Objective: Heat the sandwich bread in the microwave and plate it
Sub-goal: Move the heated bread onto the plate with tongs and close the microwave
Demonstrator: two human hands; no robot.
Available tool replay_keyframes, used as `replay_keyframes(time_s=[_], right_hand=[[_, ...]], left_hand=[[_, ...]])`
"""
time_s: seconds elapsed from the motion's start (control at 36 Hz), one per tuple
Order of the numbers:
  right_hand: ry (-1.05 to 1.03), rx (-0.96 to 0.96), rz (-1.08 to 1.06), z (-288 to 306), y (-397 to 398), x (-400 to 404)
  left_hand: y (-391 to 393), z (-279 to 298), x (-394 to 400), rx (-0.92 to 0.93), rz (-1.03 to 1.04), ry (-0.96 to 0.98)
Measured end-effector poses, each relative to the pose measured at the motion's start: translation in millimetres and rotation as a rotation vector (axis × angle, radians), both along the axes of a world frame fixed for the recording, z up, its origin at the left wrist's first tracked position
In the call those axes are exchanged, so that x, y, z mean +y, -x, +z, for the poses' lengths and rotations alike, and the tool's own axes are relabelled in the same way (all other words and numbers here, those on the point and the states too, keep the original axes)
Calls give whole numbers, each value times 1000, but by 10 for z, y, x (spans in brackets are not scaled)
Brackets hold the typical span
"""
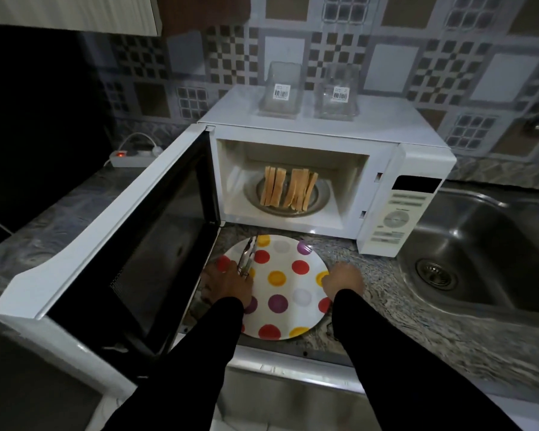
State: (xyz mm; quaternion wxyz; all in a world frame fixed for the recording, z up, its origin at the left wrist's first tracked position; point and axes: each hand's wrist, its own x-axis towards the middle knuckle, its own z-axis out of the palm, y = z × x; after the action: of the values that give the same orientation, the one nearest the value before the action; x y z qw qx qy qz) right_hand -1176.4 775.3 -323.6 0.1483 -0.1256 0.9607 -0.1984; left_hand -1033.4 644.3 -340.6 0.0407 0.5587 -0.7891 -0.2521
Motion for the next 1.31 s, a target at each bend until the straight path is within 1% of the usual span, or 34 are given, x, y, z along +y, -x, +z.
replay_keyframes(time_s=[0.08,0.11,0.14,0.17,0.19,0.22,0.28,0.36,0.44,0.53,0.61,0.72,0.81,0.89,1.0,1.14,1.22,1.31], right_hand=[[173,100,-18,121,-59,-76],[253,95,-2,181,-81,-111],[354,41,12,248,-102,-152],[464,-61,31,319,-129,-192],[553,-173,64,394,-163,-232],[598,-274,113,476,-209,-271],[614,-411,200,583,-287,-347],[674,-541,220,637,-341,-421],[759,-669,196,634,-333,-436],[834,-727,188,643,-342,-453],[879,-725,157,633,-331,-484],[1020,-727,60,680,-292,-514],[1064,-657,-28,759,-252,-488],[1103,-611,-86,784,-226,-463],[1142,-635,-136,815,-301,-457],[1031,-746,-70,838,-378,-490],[985,-750,-17,820,-388,-489],[964,-736,-5,765,-400,-491]], left_hand=[[-5,87,-10,22,-46,105],[-3,134,-21,25,-72,124],[9,197,-38,47,-101,125],[25,264,-49,106,-134,105],[42,337,-51,185,-178,61],[57,403,-43,263,-239,17],[79,499,-2,354,-365,-86],[113,561,45,477,-453,-277],[108,607,75,586,-484,-324],[75,613,41,620,-525,-345],[61,630,4,632,-484,-391],[15,591,-32,553,-509,-381],[-23,550,-15,498,-521,-419],[-48,572,51,475,-532,-525],[-32,640,147,470,-568,-582],[-14,678,209,492,-568,-647],[-21,671,215,465,-580,-629],[-23,651,214,480,-569,-673]])
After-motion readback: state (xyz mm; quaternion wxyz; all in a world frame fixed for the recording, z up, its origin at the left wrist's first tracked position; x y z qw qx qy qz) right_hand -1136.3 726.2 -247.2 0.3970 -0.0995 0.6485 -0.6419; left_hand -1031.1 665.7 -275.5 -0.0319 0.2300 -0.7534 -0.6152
